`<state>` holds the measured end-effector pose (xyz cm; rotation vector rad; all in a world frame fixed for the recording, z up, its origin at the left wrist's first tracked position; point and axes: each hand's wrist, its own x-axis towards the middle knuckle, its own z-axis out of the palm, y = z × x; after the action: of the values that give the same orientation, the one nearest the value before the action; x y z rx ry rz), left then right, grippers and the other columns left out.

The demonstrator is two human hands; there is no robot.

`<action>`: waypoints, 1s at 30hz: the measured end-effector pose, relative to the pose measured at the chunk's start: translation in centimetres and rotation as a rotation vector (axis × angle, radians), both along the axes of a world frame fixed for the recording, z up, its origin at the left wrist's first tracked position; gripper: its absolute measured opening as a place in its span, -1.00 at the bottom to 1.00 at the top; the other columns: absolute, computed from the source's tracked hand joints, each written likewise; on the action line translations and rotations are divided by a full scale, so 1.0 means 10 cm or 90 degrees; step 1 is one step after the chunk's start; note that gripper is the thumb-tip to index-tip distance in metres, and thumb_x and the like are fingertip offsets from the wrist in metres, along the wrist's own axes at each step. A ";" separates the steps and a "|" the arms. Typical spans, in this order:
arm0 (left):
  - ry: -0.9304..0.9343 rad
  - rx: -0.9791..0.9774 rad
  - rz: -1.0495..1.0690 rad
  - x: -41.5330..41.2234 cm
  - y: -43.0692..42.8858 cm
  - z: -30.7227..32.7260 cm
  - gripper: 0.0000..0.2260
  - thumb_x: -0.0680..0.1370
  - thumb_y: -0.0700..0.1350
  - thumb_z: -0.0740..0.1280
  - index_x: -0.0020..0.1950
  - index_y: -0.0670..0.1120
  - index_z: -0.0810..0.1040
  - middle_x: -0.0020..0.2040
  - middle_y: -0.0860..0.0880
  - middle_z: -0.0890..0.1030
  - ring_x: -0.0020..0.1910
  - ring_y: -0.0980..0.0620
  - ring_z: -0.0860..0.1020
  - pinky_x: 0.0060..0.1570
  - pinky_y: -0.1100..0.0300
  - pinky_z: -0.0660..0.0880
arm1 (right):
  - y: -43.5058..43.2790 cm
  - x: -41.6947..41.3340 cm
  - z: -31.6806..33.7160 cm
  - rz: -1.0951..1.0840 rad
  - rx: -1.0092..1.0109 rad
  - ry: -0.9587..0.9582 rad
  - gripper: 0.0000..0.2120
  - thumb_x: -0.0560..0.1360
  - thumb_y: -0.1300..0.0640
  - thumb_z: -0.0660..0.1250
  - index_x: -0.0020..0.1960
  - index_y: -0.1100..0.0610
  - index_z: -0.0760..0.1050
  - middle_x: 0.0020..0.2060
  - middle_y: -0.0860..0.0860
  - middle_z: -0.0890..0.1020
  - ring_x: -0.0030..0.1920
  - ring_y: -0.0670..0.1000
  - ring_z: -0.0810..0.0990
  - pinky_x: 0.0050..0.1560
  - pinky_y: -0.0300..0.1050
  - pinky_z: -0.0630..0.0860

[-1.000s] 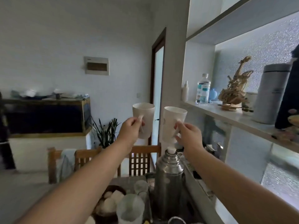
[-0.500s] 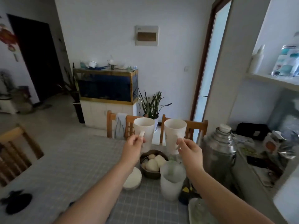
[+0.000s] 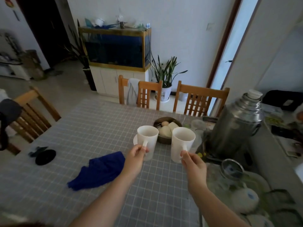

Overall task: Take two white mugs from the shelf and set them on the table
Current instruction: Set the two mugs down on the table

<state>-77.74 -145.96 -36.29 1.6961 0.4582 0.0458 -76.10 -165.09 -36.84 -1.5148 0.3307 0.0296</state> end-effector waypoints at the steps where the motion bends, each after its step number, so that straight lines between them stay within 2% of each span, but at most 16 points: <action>1: 0.012 -0.004 -0.004 -0.03 -0.01 -0.07 -0.79 0.61 -0.04 0.20 -0.13 -0.03 0.57 0.03 -0.10 0.61 0.11 -0.12 0.56 0.22 -0.12 0.49 | -0.01 -0.06 -0.09 -0.003 0.002 0.009 -0.85 0.50 0.09 0.38 -0.05 0.17 0.62 -0.16 0.04 0.65 -0.08 0.01 0.59 -0.01 -0.07 0.50; 4: 0.046 -0.004 -0.010 -0.14 -0.09 -0.30 -0.81 0.60 -0.02 0.20 -0.12 0.00 0.57 0.03 -0.06 0.62 0.08 -0.05 0.58 0.22 -0.11 0.49 | -0.03 -0.26 -0.34 -0.003 -0.010 0.035 -0.84 0.51 0.11 0.36 -0.06 0.21 0.61 -0.18 0.08 0.65 -0.12 0.04 0.58 -0.01 -0.04 0.50; 8: 0.097 -0.003 -0.032 -0.29 -0.23 -0.55 -0.81 0.61 -0.01 0.19 -0.09 0.01 0.56 0.02 -0.02 0.62 0.06 -0.02 0.56 0.11 0.02 0.48 | -0.07 -0.47 -0.68 -0.026 -0.007 0.074 -0.87 0.50 0.12 0.38 -0.12 0.19 0.62 -0.28 0.03 0.64 -0.18 0.03 0.58 -0.14 -0.13 0.46; 11: 0.125 -0.018 -0.056 -0.41 -0.30 -0.70 -0.83 0.60 -0.02 0.21 -0.10 0.02 0.56 0.02 -0.01 0.62 0.08 -0.02 0.56 0.11 0.05 0.48 | -0.11 -0.60 -0.86 -0.041 0.019 0.110 -0.86 0.49 0.12 0.39 -0.09 0.20 0.63 -0.21 0.08 0.67 -0.11 0.07 0.61 -0.07 -0.09 0.50; 14: 0.139 -0.016 -0.071 -0.50 -0.40 -0.81 -0.84 0.60 -0.06 0.21 -0.09 0.00 0.56 -0.02 0.00 0.61 0.02 0.04 0.56 -0.08 0.20 0.44 | -0.15 -0.71 -0.98 -0.046 0.014 0.116 -0.83 0.50 0.11 0.38 -0.08 0.23 0.63 -0.16 0.16 0.68 -0.07 0.12 0.62 0.04 0.04 0.51; 17: 0.139 -0.013 -0.078 -0.57 -0.48 -0.86 -0.83 0.60 -0.08 0.21 -0.01 -0.10 0.58 -0.02 0.00 0.61 -0.05 0.13 0.53 -0.18 0.27 0.37 | -0.20 -0.77 -1.03 -0.067 0.004 0.115 -0.84 0.50 0.14 0.38 -0.13 0.24 0.63 -0.25 0.11 0.64 -0.16 0.06 0.58 -0.06 -0.03 0.50; 20: 0.137 -0.028 -0.068 -0.59 -0.51 -0.93 -0.85 0.59 -0.08 0.24 -0.06 -0.08 0.58 -0.03 -0.02 0.62 -0.03 0.09 0.55 -0.13 0.23 0.42 | -0.22 -0.76 -1.06 -0.063 -0.014 0.099 -0.85 0.50 0.17 0.37 -0.14 0.25 0.63 -0.26 0.11 0.64 -0.19 0.03 0.57 -0.09 -0.05 0.49; 23: 0.136 -0.054 -0.033 -0.62 -0.50 -1.02 -0.84 0.58 -0.08 0.25 -0.11 -0.08 0.59 -0.03 -0.04 0.64 0.03 0.00 0.58 0.08 0.09 0.50 | -0.23 -0.75 -1.11 -0.075 -0.025 0.093 -0.86 0.50 0.20 0.37 -0.16 0.27 0.61 -0.30 0.09 0.61 -0.22 0.01 0.54 -0.10 -0.04 0.46; 27: 0.138 -0.061 -0.017 -0.70 -0.48 -1.10 -0.83 0.59 -0.08 0.24 -0.09 -0.07 0.60 -0.01 -0.06 0.65 0.05 -0.02 0.58 -0.01 0.16 0.47 | -0.23 -0.78 -1.17 -0.094 -0.028 0.088 -0.86 0.50 0.22 0.38 -0.23 0.22 0.57 -0.34 0.05 0.58 -0.25 -0.01 0.51 -0.14 -0.09 0.44; 30: 0.135 -0.031 -0.040 -0.79 -0.49 -1.13 -0.83 0.60 -0.06 0.21 -0.08 -0.01 0.59 -0.05 -0.10 0.65 0.01 -0.11 0.59 0.03 0.08 0.50 | -0.24 -0.80 -1.19 -0.084 -0.045 0.062 -0.87 0.50 0.23 0.37 -0.22 0.25 0.58 -0.34 0.05 0.58 -0.26 -0.02 0.51 -0.17 -0.13 0.42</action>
<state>-85.61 -150.90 -47.56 1.6733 0.5596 -0.1912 -84.12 -167.49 -48.70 -1.5613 0.5139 -0.0138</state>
